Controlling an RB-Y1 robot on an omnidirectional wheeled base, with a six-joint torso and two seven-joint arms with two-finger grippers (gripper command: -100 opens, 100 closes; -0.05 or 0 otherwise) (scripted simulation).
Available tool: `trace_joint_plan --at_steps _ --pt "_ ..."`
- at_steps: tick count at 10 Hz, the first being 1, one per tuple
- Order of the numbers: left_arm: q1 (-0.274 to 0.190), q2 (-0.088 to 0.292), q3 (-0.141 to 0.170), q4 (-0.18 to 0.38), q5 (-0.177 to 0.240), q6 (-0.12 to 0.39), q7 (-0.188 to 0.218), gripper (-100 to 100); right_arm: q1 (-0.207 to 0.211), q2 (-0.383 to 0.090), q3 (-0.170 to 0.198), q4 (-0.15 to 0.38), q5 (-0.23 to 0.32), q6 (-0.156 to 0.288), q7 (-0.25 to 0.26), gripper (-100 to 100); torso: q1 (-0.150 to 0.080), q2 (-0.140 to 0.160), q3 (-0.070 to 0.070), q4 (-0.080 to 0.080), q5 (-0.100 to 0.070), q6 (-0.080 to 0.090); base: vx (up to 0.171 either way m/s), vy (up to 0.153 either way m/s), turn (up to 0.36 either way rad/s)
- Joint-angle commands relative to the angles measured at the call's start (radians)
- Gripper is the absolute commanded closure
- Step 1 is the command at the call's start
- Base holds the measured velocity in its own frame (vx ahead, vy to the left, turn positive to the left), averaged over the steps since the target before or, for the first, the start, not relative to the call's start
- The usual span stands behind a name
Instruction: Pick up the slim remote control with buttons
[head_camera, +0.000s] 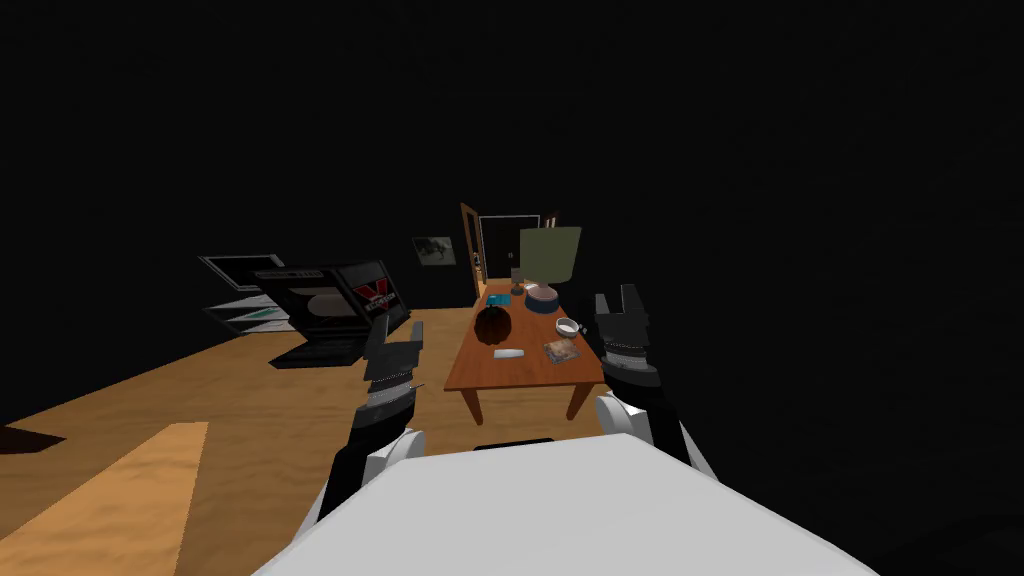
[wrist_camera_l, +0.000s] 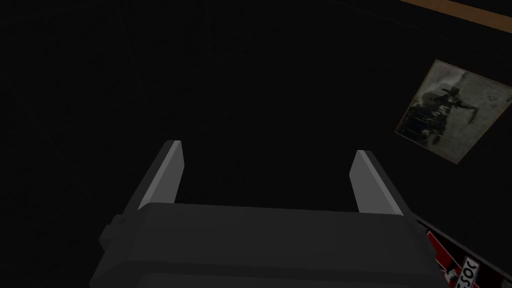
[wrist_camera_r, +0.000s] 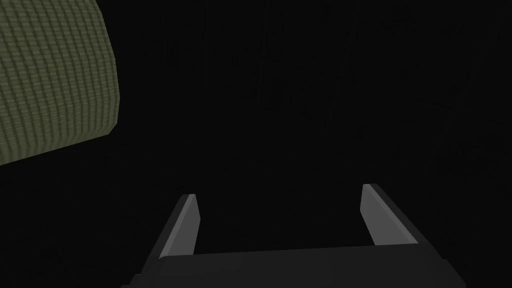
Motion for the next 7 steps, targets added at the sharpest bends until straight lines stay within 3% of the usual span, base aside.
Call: trace_joint_plan --at_steps 1,4,7 --pt "0.012 0.041 0.016 0.007 0.023 0.011 0.011 -100 0.000 0.000 0.000 0.000 0.000 0.000 0.000 0 0.000 0.000 0.000 0.000 0.000 0.000 -0.008 -0.025 -0.157" --pt "0.038 0.095 0.051 0.025 0.075 0.040 0.035 -100 0.000 0.000 0.000 0.000 0.000 0.000 0.000 0 -0.003 0.002 0.001 0.000 -0.001 0.000 -0.030 -0.051 -0.175" --pt "0.075 0.149 0.098 0.056 0.149 0.088 0.070 -100 0.000 0.000 0.000 0.000 0.000 0.000 0.000 0 -0.005 0.002 0.001 0.000 -0.001 0.000 -0.025 -0.079 -0.282"
